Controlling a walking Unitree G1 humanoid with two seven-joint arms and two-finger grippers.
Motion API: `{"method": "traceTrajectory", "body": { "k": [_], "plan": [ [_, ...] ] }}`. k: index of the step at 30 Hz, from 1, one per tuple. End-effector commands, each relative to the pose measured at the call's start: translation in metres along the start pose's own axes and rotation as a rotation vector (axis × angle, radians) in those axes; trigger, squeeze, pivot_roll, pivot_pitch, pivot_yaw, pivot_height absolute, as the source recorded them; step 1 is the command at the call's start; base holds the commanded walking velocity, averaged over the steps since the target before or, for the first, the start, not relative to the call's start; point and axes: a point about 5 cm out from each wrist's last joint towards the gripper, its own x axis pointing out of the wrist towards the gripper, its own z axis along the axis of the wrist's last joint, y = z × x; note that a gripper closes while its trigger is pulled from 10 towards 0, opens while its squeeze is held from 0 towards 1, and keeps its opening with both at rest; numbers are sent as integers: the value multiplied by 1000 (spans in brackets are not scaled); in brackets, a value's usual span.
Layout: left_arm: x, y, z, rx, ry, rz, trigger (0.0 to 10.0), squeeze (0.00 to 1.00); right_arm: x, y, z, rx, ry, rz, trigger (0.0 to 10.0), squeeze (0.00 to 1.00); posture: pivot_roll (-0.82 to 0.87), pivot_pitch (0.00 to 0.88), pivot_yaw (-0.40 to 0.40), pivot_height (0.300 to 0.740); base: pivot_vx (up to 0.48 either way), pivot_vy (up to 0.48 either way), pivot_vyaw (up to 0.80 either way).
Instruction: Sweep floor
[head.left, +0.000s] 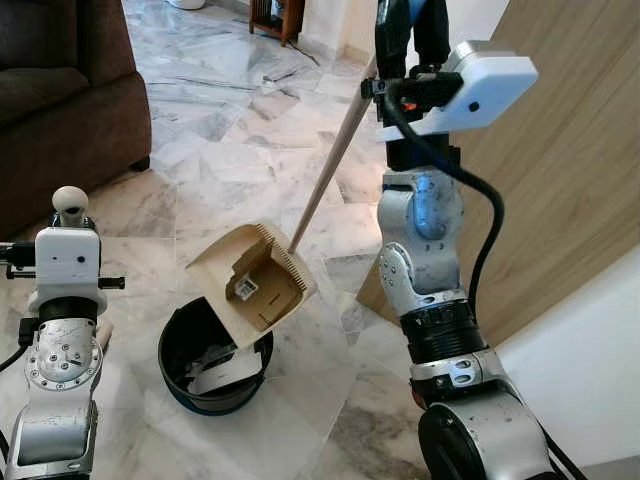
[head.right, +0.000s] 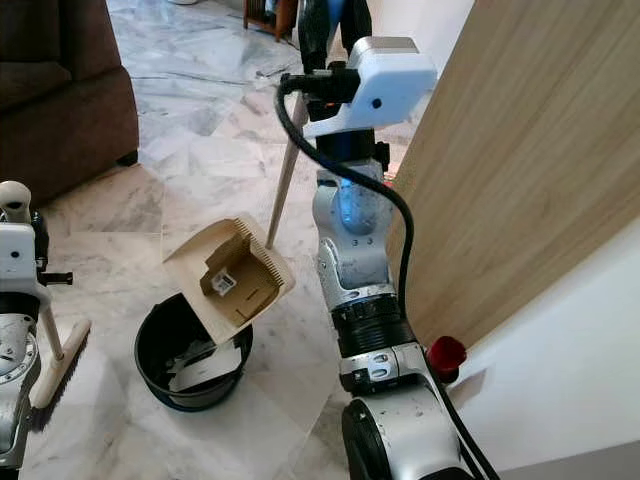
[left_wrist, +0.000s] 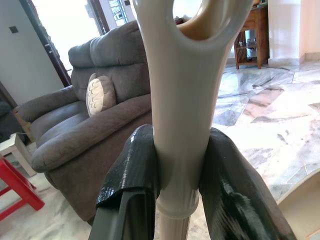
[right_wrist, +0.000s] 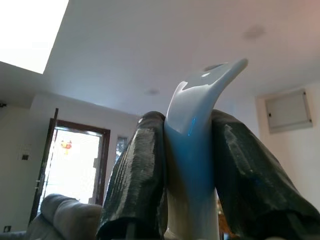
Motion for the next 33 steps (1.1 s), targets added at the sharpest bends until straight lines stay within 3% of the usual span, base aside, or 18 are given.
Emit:
{"method": "traceTrajectory", "body": {
  "k": [1, 14, 24, 33],
  "plan": [
    [2, 2, 19, 19, -107, 1, 10000, 0, 7, 0, 23, -32, -135, 6, 10000, 0, 192, 117, -173, 740, 0, 0, 0],
    [2, 3, 20, 18, -110, 4, 10000, 0, -4, 2, 27, 8, -143, -13, 10000, 0, 194, 119, -174, 740, 0, 0, 0],
    [3, 2, 20, 16, -114, 0, 10000, 0, -10, 7, 42, -34, -197, -29, 10000, 0, 197, 119, -168, 740, 0, 0, 0],
    [4, 1, 20, 15, -117, -1, 10000, 0, -13, 13, 41, 71, -152, -50, 10000, 0, 196, 115, -167, 740, 0, 0, 0]
  ]
}}
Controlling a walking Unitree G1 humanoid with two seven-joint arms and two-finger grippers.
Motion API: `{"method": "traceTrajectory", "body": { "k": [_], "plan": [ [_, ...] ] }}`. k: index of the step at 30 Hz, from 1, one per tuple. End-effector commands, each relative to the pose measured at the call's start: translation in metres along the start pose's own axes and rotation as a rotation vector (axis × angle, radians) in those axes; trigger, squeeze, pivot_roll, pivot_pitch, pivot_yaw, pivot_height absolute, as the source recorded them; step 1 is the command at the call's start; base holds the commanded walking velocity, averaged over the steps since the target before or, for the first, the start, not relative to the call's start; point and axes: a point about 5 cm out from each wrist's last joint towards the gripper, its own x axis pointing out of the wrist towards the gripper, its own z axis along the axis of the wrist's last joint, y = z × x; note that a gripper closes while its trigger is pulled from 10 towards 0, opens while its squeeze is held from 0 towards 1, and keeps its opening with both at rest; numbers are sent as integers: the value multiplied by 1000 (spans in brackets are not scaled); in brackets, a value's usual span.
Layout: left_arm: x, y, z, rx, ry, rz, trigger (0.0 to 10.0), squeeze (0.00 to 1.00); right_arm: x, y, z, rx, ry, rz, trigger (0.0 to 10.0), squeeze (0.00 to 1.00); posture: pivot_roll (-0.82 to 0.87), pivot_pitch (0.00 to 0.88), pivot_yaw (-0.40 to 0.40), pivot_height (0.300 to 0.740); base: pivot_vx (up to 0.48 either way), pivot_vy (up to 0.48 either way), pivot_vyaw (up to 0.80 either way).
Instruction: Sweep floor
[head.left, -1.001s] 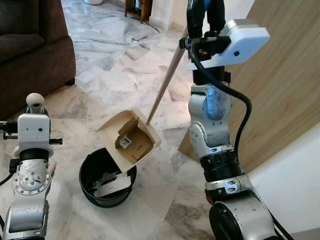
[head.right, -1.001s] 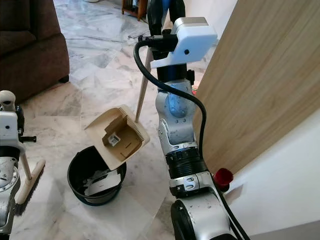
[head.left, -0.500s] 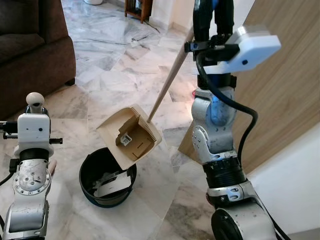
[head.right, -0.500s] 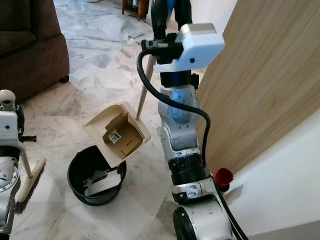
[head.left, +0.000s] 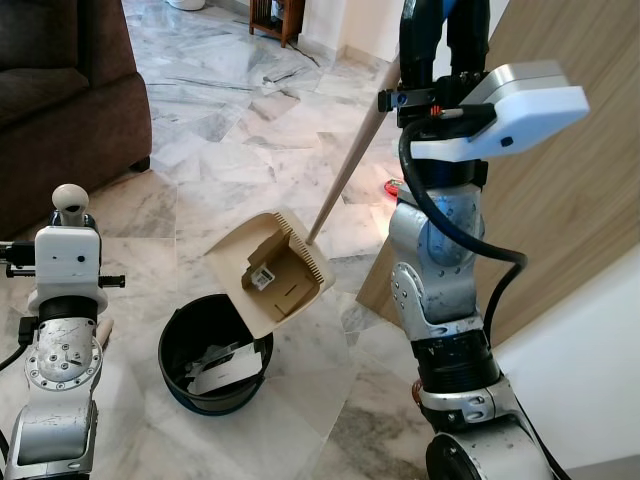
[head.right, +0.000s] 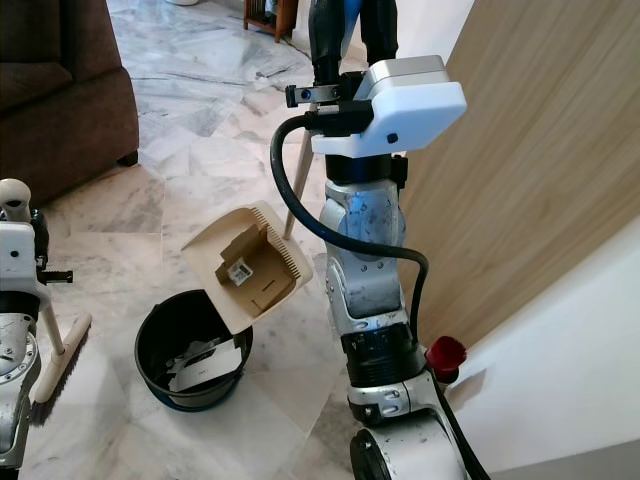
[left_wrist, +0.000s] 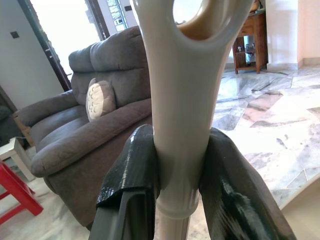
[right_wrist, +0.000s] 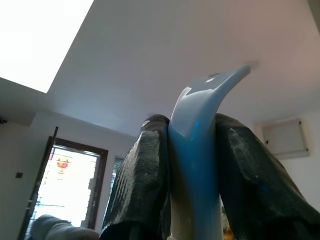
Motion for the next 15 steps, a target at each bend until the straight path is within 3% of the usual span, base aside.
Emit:
{"method": "traceTrajectory", "body": {
  "k": [1, 7, 9, 15],
  "plan": [
    [5, 1, 18, 16, -99, 1, 10000, 0, 2, 8, 15, 81, -72, -37, 10000, 0, 196, 115, -167, 740, 0, 0, 0],
    [5, 1, 18, 16, -100, 1, 10000, 0, 2, 11, 18, 120, -78, -46, 10000, 0, 198, 115, -167, 740, 0, 0, 0],
    [5, 2, 18, 17, -100, 2, 10000, 0, 2, 13, 23, 76, -106, -27, 10000, 0, 198, 115, -167, 740, 0, 0, 0],
    [4, 2, 18, 16, -101, 0, 10000, 0, -3, 27, 26, 62, -118, 41, 10000, 0, 199, 115, -167, 740, 0, 0, 0]
  ]
}}
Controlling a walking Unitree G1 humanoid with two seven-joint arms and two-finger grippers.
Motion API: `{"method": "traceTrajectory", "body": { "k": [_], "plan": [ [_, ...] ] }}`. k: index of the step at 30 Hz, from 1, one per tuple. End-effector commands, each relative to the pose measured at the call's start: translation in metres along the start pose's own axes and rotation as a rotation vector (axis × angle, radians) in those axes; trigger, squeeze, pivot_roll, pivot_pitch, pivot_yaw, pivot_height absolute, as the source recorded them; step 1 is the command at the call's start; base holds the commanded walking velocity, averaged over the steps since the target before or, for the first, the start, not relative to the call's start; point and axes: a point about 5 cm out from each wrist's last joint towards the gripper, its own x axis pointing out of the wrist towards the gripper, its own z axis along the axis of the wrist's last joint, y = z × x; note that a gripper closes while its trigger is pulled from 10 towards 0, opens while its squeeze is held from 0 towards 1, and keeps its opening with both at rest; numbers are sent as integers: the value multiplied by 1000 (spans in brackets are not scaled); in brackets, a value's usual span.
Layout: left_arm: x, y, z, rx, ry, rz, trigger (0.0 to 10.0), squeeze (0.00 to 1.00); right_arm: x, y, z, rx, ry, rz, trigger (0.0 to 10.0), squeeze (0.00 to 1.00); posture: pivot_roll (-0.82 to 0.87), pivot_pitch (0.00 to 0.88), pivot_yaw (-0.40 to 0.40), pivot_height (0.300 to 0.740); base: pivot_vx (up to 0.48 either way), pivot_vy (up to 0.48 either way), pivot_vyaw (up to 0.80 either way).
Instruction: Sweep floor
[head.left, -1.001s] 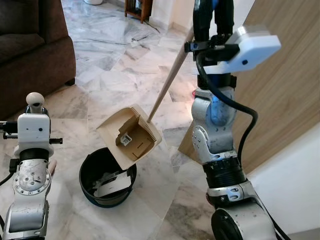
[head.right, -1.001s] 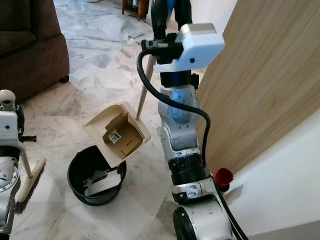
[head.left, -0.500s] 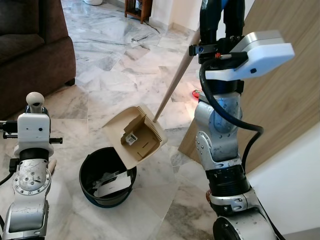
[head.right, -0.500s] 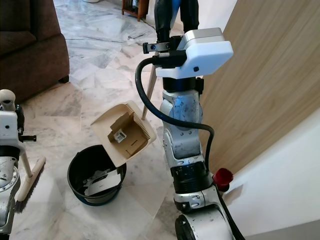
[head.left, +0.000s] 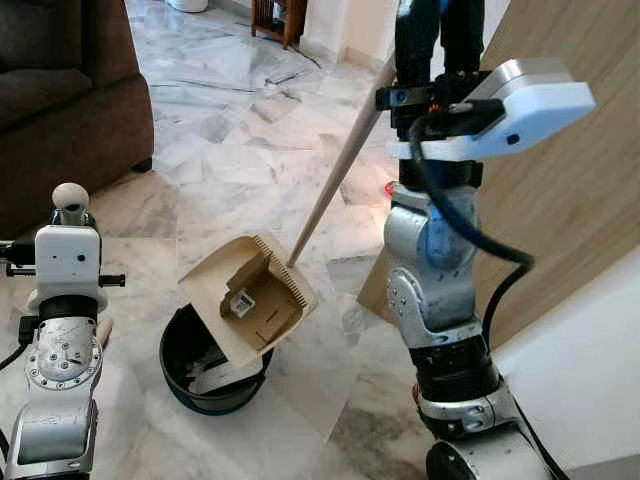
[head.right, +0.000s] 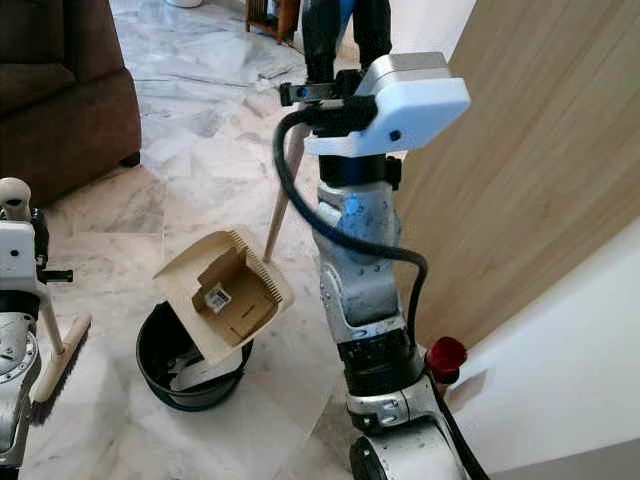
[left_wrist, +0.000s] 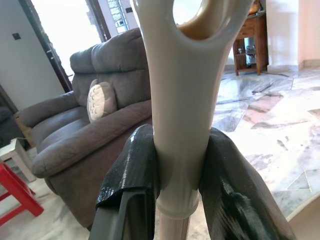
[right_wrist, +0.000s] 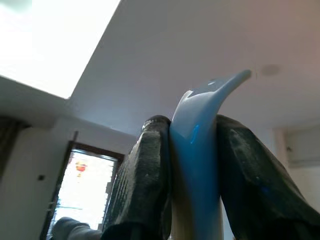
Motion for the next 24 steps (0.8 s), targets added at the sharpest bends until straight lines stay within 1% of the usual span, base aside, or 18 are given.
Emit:
{"method": "traceTrajectory", "body": {
  "k": [1, 2, 11, 14, 16, 24],
  "plan": [
    [4, 2, 18, 16, -98, 2, 10000, 0, -1, 12, 18, 29, -101, -8, 10000, 0, 200, 115, -166, 740, 0, 0, 0],
    [4, 2, 18, 16, -98, 2, 10000, 0, -2, 15, 19, 29, -106, 4, 10000, 0, 200, 115, -166, 740, 0, 0, 0],
    [5, 2, 19, 17, -102, 3, 10000, 0, -4, 24, 23, 45, -110, 6, 10000, 0, 203, 112, -164, 740, 0, 0, 0],
    [6, 2, 19, 17, -105, 4, 10000, 0, -4, 26, 26, 11, -135, 27, 10000, 0, 202, 112, -163, 740, 0, 0, 0],
    [6, 2, 19, 17, -106, 4, 10000, 0, -4, 26, 27, 6, -138, 30, 10000, 0, 202, 112, -163, 740, 0, 0, 0],
    [7, 1, 21, 28, -114, -4, 10000, 0, -6, 29, 34, -40, -179, 0, 10000, 0, 204, 113, -162, 740, 0, 0, 0]
  ]
}}
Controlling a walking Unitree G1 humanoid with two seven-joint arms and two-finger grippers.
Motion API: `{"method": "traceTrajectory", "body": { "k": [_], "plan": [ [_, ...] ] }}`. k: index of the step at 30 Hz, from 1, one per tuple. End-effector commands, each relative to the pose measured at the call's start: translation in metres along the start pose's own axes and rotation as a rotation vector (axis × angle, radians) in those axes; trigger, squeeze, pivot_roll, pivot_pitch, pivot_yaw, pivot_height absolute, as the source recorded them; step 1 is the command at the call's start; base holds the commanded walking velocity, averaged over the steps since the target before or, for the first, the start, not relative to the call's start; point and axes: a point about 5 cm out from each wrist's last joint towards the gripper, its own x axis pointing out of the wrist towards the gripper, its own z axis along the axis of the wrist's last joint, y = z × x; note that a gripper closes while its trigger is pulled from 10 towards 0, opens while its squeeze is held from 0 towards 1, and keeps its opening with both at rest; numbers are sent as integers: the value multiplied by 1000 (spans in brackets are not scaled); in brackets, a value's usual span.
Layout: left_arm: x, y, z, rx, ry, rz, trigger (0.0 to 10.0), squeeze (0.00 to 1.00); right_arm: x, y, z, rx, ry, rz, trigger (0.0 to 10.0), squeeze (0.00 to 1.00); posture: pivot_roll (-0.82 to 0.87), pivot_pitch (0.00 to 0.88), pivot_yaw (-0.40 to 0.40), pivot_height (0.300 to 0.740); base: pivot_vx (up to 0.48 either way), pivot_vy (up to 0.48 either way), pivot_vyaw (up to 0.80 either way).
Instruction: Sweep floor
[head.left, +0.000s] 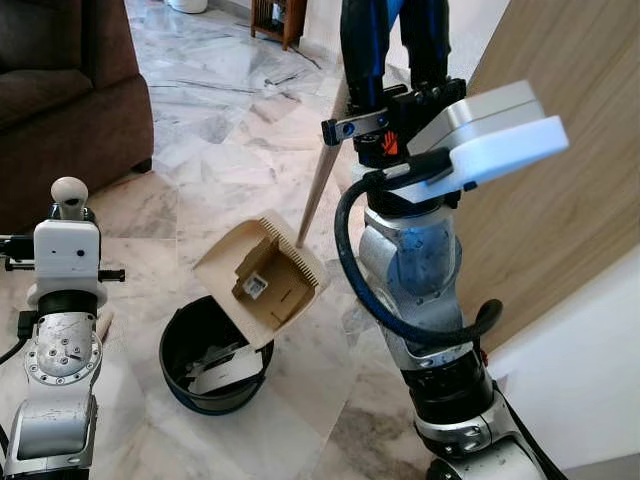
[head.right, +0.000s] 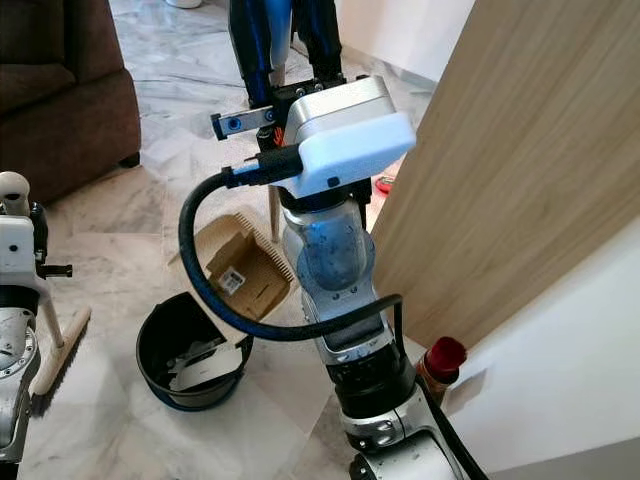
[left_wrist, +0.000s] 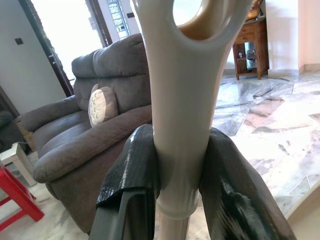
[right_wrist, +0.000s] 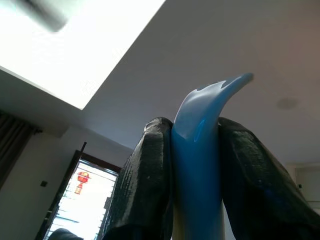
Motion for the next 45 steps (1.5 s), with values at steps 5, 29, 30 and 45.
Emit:
{"method": "traceTrajectory", "body": {
  "k": [5, 29, 30, 45],
  "plan": [
    [4, 1, 17, 25, -98, -5, 10000, 0, 3, 3, 21, 21, -101, -97, 10000, 0, 204, 113, -162, 740, 0, 0, 0],
    [5, 0, 16, 24, -100, -2, 10000, 0, 3, 10, 28, 88, -52, -146, 10000, 0, 204, 108, -165, 740, 0, 0, 0],
    [5, 0, 16, 23, -100, -2, 10000, 0, 3, 10, 28, 89, -50, -145, 10000, 0, 204, 107, -165, 740, 0, 0, 0],
    [5, 0, 16, 23, -103, -2, 10000, 0, 12, 22, 47, -56, -169, -44, 10000, 0, 204, 105, -165, 740, 0, 0, 0]
  ]
}}
